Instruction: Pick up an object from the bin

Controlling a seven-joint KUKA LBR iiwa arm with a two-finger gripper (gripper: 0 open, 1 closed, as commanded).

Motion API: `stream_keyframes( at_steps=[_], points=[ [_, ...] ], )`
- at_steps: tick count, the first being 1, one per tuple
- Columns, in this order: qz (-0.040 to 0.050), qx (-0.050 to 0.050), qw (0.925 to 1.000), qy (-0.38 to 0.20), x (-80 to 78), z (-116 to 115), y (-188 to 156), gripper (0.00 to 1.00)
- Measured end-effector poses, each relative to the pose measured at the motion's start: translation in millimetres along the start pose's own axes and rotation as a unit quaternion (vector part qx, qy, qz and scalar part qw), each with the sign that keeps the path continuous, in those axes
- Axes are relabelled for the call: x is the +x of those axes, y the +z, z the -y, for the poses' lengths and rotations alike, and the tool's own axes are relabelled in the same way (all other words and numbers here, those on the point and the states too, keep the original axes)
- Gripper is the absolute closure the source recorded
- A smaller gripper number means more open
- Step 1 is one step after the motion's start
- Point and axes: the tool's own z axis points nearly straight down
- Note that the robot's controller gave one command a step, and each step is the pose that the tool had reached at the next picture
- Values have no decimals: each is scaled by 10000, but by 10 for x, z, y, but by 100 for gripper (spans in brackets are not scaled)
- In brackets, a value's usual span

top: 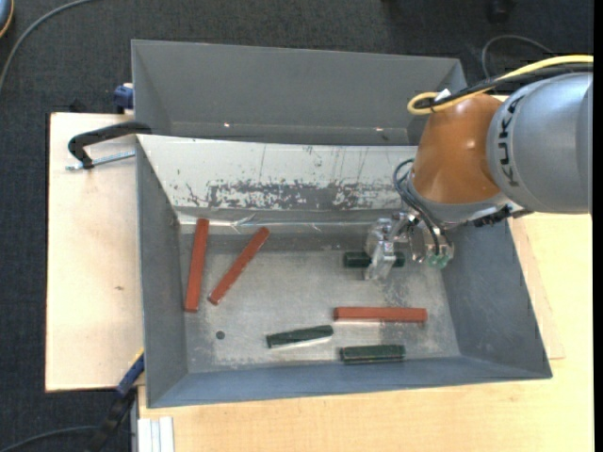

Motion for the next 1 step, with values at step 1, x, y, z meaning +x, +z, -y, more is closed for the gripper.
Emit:
stream_keyframes(
  at_steps=[1],
  points=[
    [58, 18, 9979, -640, 291, 396, -1438, 100]
  ],
)
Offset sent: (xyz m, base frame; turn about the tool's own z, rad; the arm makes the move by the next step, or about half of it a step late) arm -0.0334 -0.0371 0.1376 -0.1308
